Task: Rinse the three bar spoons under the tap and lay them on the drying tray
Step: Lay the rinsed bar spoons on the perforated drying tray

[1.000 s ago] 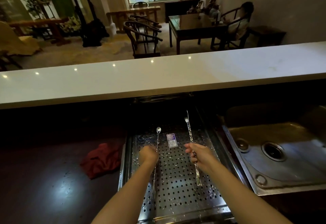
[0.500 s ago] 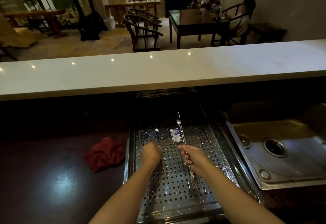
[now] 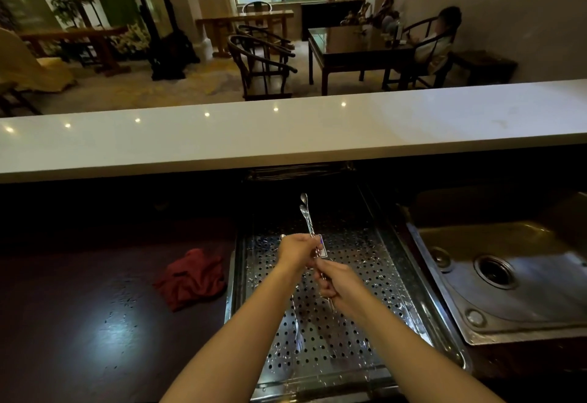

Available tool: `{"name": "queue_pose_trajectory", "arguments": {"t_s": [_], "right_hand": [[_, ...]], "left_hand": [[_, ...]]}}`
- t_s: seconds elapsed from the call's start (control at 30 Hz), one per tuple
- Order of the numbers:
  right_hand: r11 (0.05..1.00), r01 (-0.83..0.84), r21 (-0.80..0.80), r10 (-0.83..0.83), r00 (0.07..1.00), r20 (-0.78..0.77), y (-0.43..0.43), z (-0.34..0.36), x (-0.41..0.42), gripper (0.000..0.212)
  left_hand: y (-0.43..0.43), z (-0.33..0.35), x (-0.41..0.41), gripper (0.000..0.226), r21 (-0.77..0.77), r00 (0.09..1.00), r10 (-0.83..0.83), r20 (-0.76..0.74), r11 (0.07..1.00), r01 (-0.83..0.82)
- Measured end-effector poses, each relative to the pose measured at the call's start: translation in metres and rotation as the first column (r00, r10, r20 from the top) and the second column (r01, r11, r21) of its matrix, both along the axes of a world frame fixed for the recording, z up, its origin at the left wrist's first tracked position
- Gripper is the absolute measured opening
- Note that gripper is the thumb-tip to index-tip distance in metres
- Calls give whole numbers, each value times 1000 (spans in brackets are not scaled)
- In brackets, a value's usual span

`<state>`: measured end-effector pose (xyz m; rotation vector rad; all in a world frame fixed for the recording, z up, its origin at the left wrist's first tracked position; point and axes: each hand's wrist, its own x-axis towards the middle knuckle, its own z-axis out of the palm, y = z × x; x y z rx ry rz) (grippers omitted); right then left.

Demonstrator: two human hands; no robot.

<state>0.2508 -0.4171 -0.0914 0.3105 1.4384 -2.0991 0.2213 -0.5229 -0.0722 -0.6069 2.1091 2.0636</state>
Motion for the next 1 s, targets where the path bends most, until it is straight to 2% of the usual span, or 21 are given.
{"name": "queue_pose_trajectory", "arguments": {"t_s": [0.13, 0.23, 0.37, 0.6, 0.83, 1.0], "right_hand": [[994, 62, 90, -53, 994, -99, 7, 1, 2, 18], [989, 114, 99, -102, 987, -122, 7, 2, 4, 12], [986, 145, 78, -138, 986, -93, 6, 4, 7, 11], [986, 148, -79, -151, 988, -33, 4, 7, 12, 20], [993, 104, -61, -106, 994, -19, 4, 4, 10, 22], [987, 155, -39, -155, 988, -11, 7, -4, 6, 13]], "left_hand": [[3, 1, 0, 20, 29, 998, 48, -27, 998, -48], [4, 2, 0, 11, 19, 996, 83, -37, 996, -82], [4, 4, 3, 13, 18, 994, 94, -47, 995, -94], [0, 6, 6, 5, 92, 997, 46, -70, 995, -39], [-9, -2, 8, 15, 114, 995, 52, -82, 993, -42], [-16, -7, 7, 15, 94, 994, 82, -73, 993, -75]]}}
